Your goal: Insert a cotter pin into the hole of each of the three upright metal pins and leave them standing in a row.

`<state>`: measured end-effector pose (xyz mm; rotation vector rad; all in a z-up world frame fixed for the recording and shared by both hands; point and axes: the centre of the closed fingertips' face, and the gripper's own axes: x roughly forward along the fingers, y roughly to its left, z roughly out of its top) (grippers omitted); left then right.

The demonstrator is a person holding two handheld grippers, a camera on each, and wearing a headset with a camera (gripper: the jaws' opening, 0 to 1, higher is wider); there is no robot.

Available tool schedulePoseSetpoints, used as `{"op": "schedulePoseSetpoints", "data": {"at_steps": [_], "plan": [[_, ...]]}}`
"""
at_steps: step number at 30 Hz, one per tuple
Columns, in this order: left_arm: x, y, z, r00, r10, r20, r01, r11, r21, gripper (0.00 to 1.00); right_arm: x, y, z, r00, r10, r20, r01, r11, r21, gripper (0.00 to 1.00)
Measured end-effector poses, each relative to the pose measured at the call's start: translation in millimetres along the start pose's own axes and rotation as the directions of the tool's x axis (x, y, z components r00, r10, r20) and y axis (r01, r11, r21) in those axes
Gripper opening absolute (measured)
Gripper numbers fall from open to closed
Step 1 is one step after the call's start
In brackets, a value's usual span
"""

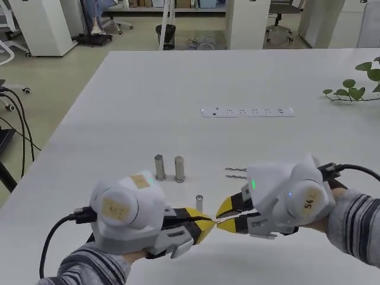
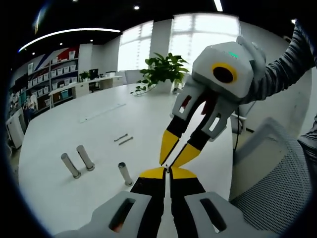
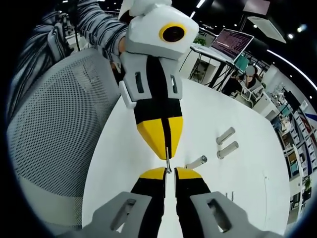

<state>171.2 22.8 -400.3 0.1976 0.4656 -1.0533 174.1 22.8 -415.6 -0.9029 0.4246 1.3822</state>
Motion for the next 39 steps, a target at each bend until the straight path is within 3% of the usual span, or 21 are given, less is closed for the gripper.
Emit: {"op": "schedulePoseSetpoints", "data": {"at_steps": [12, 18, 22, 32, 34, 39], "plan": [[-1.4, -6.1, -2.2, 0.9990, -0.039, -0.023, 0.040, 0.997, 0.063, 0.00, 0.5, 8.9, -2.3, 0.9992, 0.040, 0.005, -0.040, 0.999, 0.015, 0.00], [-2.1, -4.3, -5.7, 0.9991, -0.025, -0.033, 0.028, 0.997, 0.074, 0.00, -1.0, 8.6, -1.3, 0.9989, 0.045, 0.011, -0.045, 0.999, 0.022, 0.00], [-1.7, -1.7, -6.8, 0.9995, 0.001, -0.032, 0.002, 0.997, 0.078, 0.01, -0.6, 10.5, -1.5, 0.9984, 0.055, 0.010, -0.055, 0.998, 0.020, 0.00], [0.4, 9.8, -9.0, 0.9974, 0.069, -0.018, -0.068, 0.994, 0.083, 0.16, -0.9, -5.9, -4.7, 1.0000, -0.006, -0.004, 0.006, 0.999, 0.040, 0.00], [0.0, 15.2, -9.5, 0.9948, 0.100, -0.017, -0.098, 0.990, 0.101, 0.18, -0.4, -11.3, -9.8, 0.9993, -0.028, -0.026, 0.030, 0.998, 0.049, 0.00], [-0.4, 28.8, -12.1, 0.9868, 0.162, -0.008, -0.161, 0.984, 0.083, 0.21, 0.7, -22.6, -20.5, 0.9955, -0.070, -0.064, 0.076, 0.993, 0.092, 0.00]]}}
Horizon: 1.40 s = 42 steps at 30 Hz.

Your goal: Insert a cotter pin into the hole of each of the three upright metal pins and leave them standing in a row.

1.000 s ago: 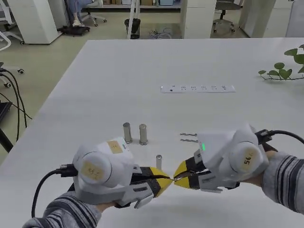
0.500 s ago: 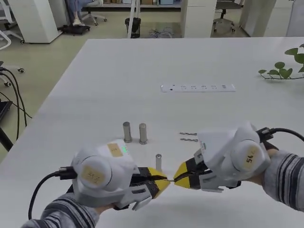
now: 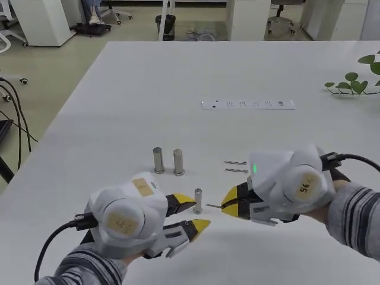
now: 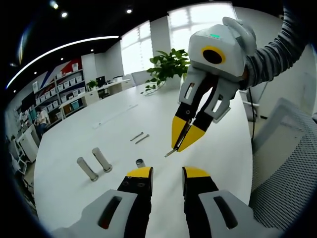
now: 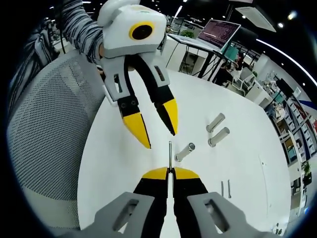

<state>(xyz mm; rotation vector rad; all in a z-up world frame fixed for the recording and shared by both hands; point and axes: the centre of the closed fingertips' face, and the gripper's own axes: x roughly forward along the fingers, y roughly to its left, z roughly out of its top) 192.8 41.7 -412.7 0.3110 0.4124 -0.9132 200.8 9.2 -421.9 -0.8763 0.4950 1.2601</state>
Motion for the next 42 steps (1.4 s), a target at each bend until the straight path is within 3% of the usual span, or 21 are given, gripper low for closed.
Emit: {"op": "schedulePoseSetpoints", "data": {"at_steps": [8, 10, 13, 21, 25, 29, 42], "plan": [[7.4, 18.8, -7.3, 0.9949, 0.100, 0.008, -0.100, 0.993, -0.067, 0.20, 7.9, -15.1, -12.2, 0.9982, -0.044, -0.041, 0.048, 0.995, 0.088, 0.00], [10.4, 22.6, -9.0, 0.9923, 0.123, 0.010, -0.122, 0.988, -0.091, 0.20, 11.3, -20.0, -15.4, 0.9971, -0.058, -0.049, 0.064, 0.988, 0.139, 0.00], [14.5, 28.6, -16.5, 0.9868, 0.161, -0.018, -0.162, 0.982, -0.093, 0.17, 15.4, -23.5, -17.3, 0.9972, -0.057, -0.049, 0.064, 0.986, 0.151, 0.00], [29.9, 36.5, -29.6, 0.9780, 0.205, -0.038, -0.209, 0.962, -0.178, 0.15, 27.1, -28.9, -24.5, 0.9961, -0.057, -0.067, 0.069, 0.980, 0.185, 0.00], [36.6, 41.2, -34.1, 0.9750, 0.217, -0.047, -0.222, 0.952, -0.211, 0.14, 31.9, -28.3, -27.5, 0.9958, -0.053, -0.075, 0.067, 0.980, 0.190, 0.00], [42.5, 42.1, -35.2, 0.9749, 0.216, -0.053, -0.222, 0.951, -0.214, 0.14, 35.8, -26.2, -28.8, 0.9970, -0.038, -0.067, 0.052, 0.974, 0.220, 0.00], [61.8, 42.5, -37.9, 0.9768, 0.202, -0.070, -0.213, 0.954, -0.212, 0.11, 38.4, -25.2, -23.1, 0.9978, -0.031, -0.059, 0.043, 0.975, 0.216, 0.00]]}}
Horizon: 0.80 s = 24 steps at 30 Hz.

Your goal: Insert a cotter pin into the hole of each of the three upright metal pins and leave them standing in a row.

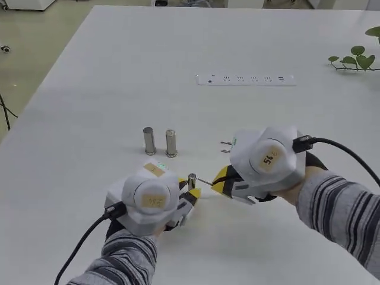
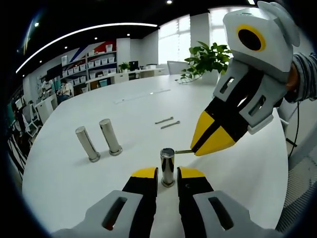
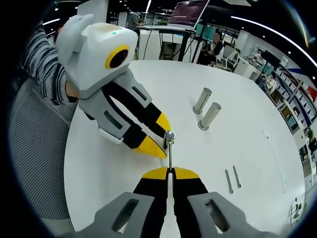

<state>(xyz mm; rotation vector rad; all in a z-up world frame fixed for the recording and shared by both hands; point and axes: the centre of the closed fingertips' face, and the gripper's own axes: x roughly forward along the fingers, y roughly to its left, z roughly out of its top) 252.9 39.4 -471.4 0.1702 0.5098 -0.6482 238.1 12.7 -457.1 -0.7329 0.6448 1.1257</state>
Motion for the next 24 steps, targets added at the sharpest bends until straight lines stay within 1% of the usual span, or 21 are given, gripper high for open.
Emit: {"op": "schedulePoseSetpoints", "data": {"at_steps": [5, 7, 10, 11, 15, 18, 20, 22, 23, 24], "plan": [[3.3, -0.9, -3.8, 0.9999, -0.007, -0.014, 0.007, 1.000, 0.001, 0.09, 1.4, 1.8, 0.2, 1.0000, 0.003, -0.003, -0.003, 1.000, -0.003, 0.00], [3.7, -0.6, -5.4, 0.9998, -0.008, -0.019, 0.007, 1.000, -0.005, 0.07, 1.5, 2.0, 0.1, 1.0000, 0.005, -0.004, -0.005, 1.000, 0.000, 0.00], [5.1, 0.0, -7.1, 0.9997, -0.005, -0.024, 0.005, 1.000, -0.013, 0.06, 1.6, 1.3, 0.0, 1.0000, 0.005, -0.006, -0.005, 1.000, 0.000, 0.00], [5.5, -0.1, -6.9, 0.9997, -0.004, -0.022, 0.004, 1.000, -0.020, 0.06, 1.6, 1.4, 0.1, 1.0000, 0.006, -0.006, -0.006, 1.000, 0.000, 0.00], [6.2, -0.8, -6.7, 0.9998, 0.003, -0.019, -0.003, 1.000, -0.014, 0.05, 1.1, 1.1, 1.1, 0.9999, 0.008, -0.010, -0.008, 1.000, 0.006, 0.00], [6.6, -1.7, -6.3, 0.9998, 0.008, -0.016, -0.008, 1.000, 0.002, 0.05, 0.3, 0.7, 2.7, 0.9998, 0.008, -0.015, -0.008, 1.000, 0.014, 0.00], [6.6, -2.2, -6.6, 0.9998, 0.012, -0.014, -0.012, 1.000, 0.014, 0.05, -0.8, 0.3, 3.5, 0.9997, 0.006, -0.024, -0.006, 1.000, 0.004, 0.00], [6.6, -1.4, -6.5, 0.9998, 0.016, -0.010, -0.016, 1.000, 0.004, 0.05, -2.3, 0.3, 5.1, 0.9997, 0.002, -0.023, -0.003, 1.000, -0.004, 0.00], [6.4, -1.0, -6.7, 0.9998, 0.017, -0.008, -0.017, 1.000, -0.014, 0.05, -4.0, 0.8, 6.5, 0.9998, 0.001, -0.021, -0.001, 1.000, -0.007, 0.00], [6.3, -0.7, -6.6, 0.9998, 0.017, -0.006, -0.017, 1.000, -0.015, 0.05, -4.8, 0.7, 7.3, 0.9998, -0.001, -0.020, 0.001, 1.000, -0.012, 0.00]]}}
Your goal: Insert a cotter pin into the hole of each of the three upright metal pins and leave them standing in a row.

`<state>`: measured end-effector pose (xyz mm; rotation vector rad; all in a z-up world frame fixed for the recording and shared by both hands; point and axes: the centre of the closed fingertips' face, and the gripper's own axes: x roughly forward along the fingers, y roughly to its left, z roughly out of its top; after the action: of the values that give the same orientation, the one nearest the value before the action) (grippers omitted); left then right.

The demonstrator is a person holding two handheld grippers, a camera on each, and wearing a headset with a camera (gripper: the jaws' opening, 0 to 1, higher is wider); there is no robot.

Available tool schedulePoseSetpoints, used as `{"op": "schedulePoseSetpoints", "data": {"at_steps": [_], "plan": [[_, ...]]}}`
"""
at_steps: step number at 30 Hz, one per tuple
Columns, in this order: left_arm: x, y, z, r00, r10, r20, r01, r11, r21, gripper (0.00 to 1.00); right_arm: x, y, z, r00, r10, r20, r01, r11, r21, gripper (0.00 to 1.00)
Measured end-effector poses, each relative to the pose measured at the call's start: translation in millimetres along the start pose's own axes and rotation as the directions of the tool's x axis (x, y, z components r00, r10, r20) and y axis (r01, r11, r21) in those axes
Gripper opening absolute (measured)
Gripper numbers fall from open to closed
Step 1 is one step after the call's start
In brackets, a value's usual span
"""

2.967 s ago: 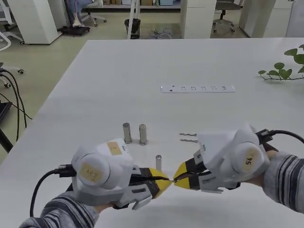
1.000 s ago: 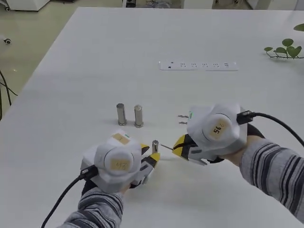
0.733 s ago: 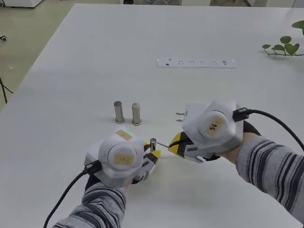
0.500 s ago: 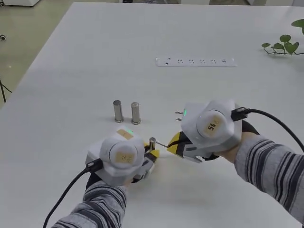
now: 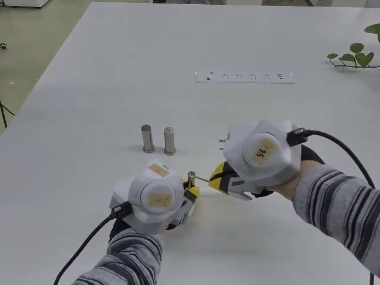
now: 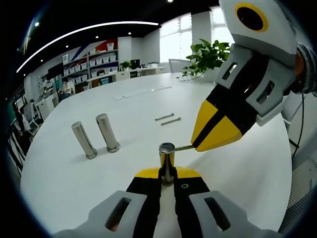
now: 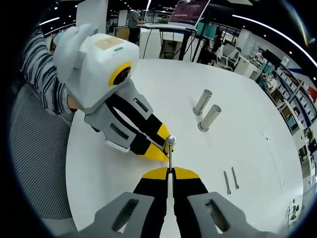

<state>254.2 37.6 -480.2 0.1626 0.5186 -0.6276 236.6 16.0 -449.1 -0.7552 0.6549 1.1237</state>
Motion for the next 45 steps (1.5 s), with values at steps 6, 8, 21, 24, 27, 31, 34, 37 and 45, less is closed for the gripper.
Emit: {"op": "schedulePoseSetpoints", "data": {"at_steps": [6, 8, 21, 24, 27, 31, 34, 37, 45], "plan": [[-0.1, -0.7, 0.0, 1.0000, 0.001, -0.001, -0.001, 1.000, 0.007, 0.05, -4.1, -0.4, 6.5, 0.9997, -0.009, 0.024, 0.009, 1.000, -0.002, 0.00], [0.0, -0.8, 0.0, 1.0000, 0.004, -0.001, -0.004, 1.000, 0.008, 0.05, -4.5, -0.4, 8.9, 0.9995, -0.012, 0.029, 0.012, 1.000, -0.002, 0.00], [0.4, -0.2, -0.4, 0.9998, 0.020, -0.001, -0.020, 1.000, 0.002, 0.05, 2.6, -1.4, 18.5, 0.9987, -0.014, 0.049, 0.015, 1.000, -0.012, 0.00], [0.7, -0.2, -0.4, 0.9997, 0.025, -0.001, -0.025, 1.000, 0.000, 0.05, 3.8, -1.5, 19.8, 0.9986, -0.014, 0.050, 0.014, 1.000, -0.016, 0.00], [0.5, -0.3, -0.5, 0.9995, 0.031, -0.001, -0.031, 0.999, -0.004, 0.05, 5.5, -1.8, 21.1, 0.9986, -0.014, 0.052, 0.015, 1.000, -0.017, 0.00], [0.8, -0.6, -0.6, 0.9993, 0.037, -0.002, -0.037, 0.999, -0.004, 0.05, 7.2, -1.4, 22.9, 0.9984, -0.015, 0.054, 0.016, 1.000, -0.026, 0.00], [0.8, -0.1, -0.7, 0.9992, 0.041, -0.001, -0.041, 0.999, -0.014, 0.05, 7.6, -2.2, 23.0, 0.9984, -0.018, 0.053, 0.020, 0.999, -0.027, 0.00], [0.7, -0.3, -0.6, 0.9990, 0.045, -0.001, -0.045, 0.999, -0.015, 0.05, 8.2, -3.6, 21.3, 0.9984, -0.026, 0.051, 0.027, 1.000, -0.016, 0.00], [1.0, 0.3, -0.7, 0.9985, 0.055, -0.002, -0.055, 0.998, -0.022, 0.05, 3.0, -4.5, 15.8, 0.9985, -0.030, 0.046, 0.029, 0.999, 0.023, 0.08]]}}
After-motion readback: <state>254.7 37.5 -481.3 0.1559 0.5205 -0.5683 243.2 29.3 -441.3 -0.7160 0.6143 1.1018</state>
